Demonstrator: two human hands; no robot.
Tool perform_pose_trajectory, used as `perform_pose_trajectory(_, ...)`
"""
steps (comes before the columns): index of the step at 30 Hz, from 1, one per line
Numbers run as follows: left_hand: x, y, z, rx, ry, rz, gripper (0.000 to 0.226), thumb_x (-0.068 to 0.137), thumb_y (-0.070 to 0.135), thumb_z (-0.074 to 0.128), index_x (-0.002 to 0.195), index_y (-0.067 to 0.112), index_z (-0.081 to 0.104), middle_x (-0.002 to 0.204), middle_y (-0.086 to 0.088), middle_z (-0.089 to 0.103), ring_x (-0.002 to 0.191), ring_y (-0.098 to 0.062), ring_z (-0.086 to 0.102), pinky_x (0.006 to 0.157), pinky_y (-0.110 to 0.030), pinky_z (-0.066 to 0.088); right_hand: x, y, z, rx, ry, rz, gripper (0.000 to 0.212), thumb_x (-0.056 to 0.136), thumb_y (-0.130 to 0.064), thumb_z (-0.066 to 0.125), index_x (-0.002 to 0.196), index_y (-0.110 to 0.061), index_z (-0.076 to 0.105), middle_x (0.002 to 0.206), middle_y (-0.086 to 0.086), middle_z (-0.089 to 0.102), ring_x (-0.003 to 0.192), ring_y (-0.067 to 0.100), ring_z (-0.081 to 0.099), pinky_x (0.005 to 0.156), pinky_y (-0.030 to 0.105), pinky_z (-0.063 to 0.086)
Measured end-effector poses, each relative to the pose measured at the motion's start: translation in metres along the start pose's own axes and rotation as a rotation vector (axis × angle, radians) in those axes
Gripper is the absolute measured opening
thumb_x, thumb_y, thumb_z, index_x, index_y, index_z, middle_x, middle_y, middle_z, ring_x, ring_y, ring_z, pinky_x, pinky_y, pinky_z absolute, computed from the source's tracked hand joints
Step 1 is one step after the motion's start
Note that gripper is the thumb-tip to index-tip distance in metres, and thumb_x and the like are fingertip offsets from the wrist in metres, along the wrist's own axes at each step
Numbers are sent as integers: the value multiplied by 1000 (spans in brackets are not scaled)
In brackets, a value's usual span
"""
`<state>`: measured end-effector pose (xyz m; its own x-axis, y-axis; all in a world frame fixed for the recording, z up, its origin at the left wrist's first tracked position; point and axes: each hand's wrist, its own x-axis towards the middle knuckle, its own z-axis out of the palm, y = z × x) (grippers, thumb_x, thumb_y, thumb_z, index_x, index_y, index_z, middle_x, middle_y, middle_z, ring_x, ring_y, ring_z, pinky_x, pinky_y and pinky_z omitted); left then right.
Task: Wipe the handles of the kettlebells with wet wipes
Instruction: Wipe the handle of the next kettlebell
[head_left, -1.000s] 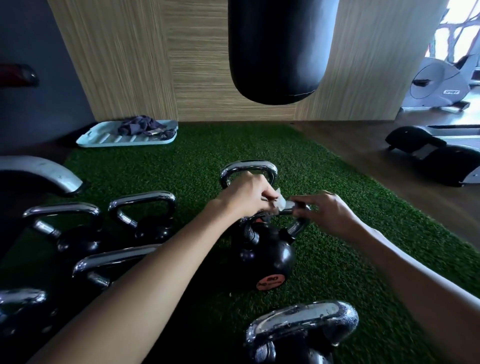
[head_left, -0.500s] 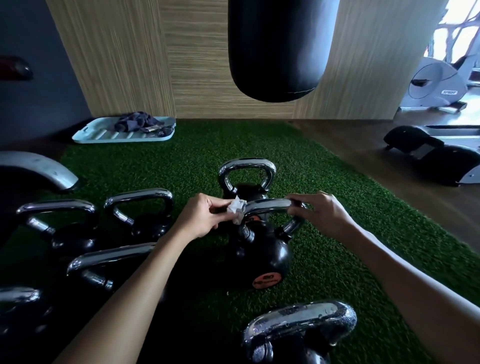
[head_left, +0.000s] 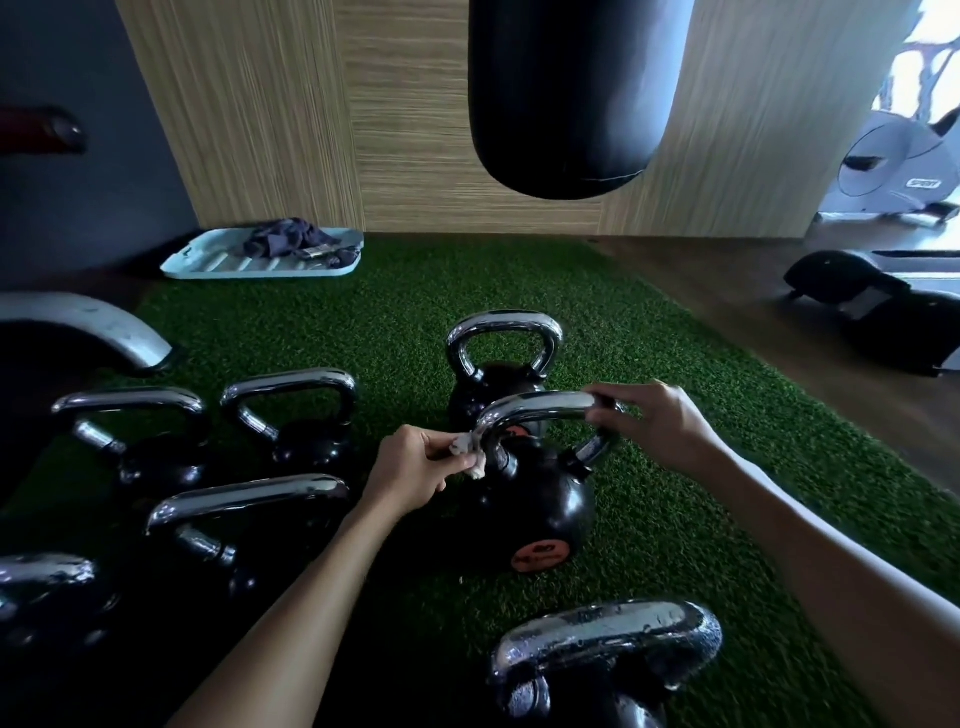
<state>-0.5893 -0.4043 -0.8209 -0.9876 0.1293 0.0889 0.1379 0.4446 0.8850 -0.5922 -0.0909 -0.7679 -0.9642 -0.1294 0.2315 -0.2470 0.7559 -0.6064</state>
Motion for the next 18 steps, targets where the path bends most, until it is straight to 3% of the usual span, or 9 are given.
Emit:
perform_pose_trajectory(2, 1, 1, -8, -37, 74, -14, 27, 80, 32, 86, 107, 35, 79, 79, 11, 78, 45, -3, 51, 50, -14, 40, 7, -6, 5, 6, -12, -6, 42, 89, -44, 71, 130, -34, 65, 88, -19, 74, 35, 6, 46, 38, 19, 38)
perform_pose_trajectory(8, 5, 33, -31, -50, 113, 143, 33, 80, 28, 86, 112, 34, 75, 79, 21, 76, 43, 1, 50, 48, -11, 40, 14, -29, 9, 0, -33, 2, 44, 89, -40, 73, 131, -29, 67, 118, -11, 68, 50, -18, 55, 46, 6, 39)
perform_pose_trajectory(12, 8, 69, -27, -10, 80, 375, 38, 80, 22, 86, 117, 18, 77, 106, 9, 78, 44, 3, 52, 46, -4, 32, 13, -42, -5, -79, -78, 30, 59, 74, -54, 79, 130, -38, 67, 127, -17, 65, 99, -1, 63, 79, 21, 46)
perform_pose_trajectory(13, 7, 80, -22, -6, 77, 435, 38, 80, 19, 85, 117, 15, 77, 107, 6, 77, 48, 1, 56, 44, -6, 28, 12, -48, -7, -26, -68, 38, 61, 72, -53, 81, 130, -39, 66, 124, -22, 62, 106, -1, 60, 86, 23, 45)
perform_pose_trajectory(14, 8, 89, -18, -11, 74, 482, 38, 80, 17, 85, 116, 13, 77, 108, 4, 77, 63, -3, 64, 58, 6, 35, 10, -54, -8, 101, -75, 45, 60, 71, -52, 82, 128, -42, 66, 122, -25, 63, 110, -3, 59, 93, 25, 44)
perform_pose_trajectory(15, 9, 97, -14, -22, 73, 521, 37, 80, 17, 85, 116, 14, 77, 110, 3, 76, 82, 3, 66, 80, -19, 48, 8, -57, -8, 280, -100, 66, 56, 73, -51, 81, 127, -44, 66, 120, -24, 67, 112, -3, 61, 99, 29, 45)
perform_pose_trajectory(16, 11, 102, -11, -17, 80, 563, 37, 79, 21, 86, 116, 18, 77, 111, 6, 76, 91, 2, 67, 69, 4, 39, 6, -58, -8, 470, -151, 84, 51, 76, -51, 79, 126, -43, 67, 119, -18, 71, 113, 1, 64, 103, 34, 45)
perform_pose_trajectory(17, 15, 105, -9, 6, 82, 596, 38, 78, 27, 85, 115, 24, 76, 110, 11, 76, 94, 2, 69, 60, -10, 45, 2, -59, -9, 631, -208, 101, 47, 82, -50, 76, 127, -38, 69, 119, -11, 73, 114, 8, 66, 102, 37, 46)
perform_pose_trajectory(18, 19, 107, -6, 36, 81, 622, 38, 77, 34, 83, 114, 28, 76, 106, 14, 75, 93, 3, 68, 64, -10, 44, 0, -57, -8, 725, -240, 113, 45, 87, -50, 73, 128, -33, 69, 119, -4, 74, 110, 15, 67, 95, 37, 47)
